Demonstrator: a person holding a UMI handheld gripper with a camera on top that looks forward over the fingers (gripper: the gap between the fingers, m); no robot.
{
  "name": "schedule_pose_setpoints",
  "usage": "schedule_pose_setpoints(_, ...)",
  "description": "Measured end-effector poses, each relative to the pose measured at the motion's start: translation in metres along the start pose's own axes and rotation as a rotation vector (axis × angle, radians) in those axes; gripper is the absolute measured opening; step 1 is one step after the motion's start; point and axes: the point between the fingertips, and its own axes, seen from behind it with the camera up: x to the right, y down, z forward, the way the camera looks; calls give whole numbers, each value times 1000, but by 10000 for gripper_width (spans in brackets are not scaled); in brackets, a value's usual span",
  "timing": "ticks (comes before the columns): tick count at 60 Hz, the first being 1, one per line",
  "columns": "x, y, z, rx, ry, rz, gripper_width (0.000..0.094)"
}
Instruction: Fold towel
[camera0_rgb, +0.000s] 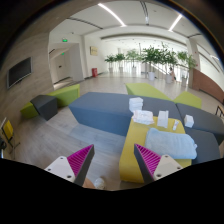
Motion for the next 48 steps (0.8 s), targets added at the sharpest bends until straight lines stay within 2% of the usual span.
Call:
schedule_pose_setpoints(8, 28, 3, 21, -20, 47, 4, 827)
schedule_pose_setpoints(10, 48, 5, 48, -21, 63, 4, 822)
schedule_pose_setpoints(16, 89, 6, 82, -31, 152, -31, 799)
schedule_pose_setpoints(22, 153, 22, 152, -69, 230, -12, 744)
schedule_pose_setpoints(24, 151, 28, 155, -93, 250, 5, 723)
schedule_pose_setpoints(30, 185, 43, 204, -112, 247, 0, 660)
schedule_pose_setpoints(39, 211, 100, 232, -236, 303, -29, 490)
schedule_pose_setpoints(41, 212, 95, 238, -184, 295, -34, 461)
schedule_pose_setpoints(44, 209, 94, 234, -166, 293, -64, 431)
schedule_pose_setpoints(47, 204, 93, 234, -155, 275, -119, 316)
schedule_pose_setpoints(48, 205, 93, 235, -154, 275, -131, 319)
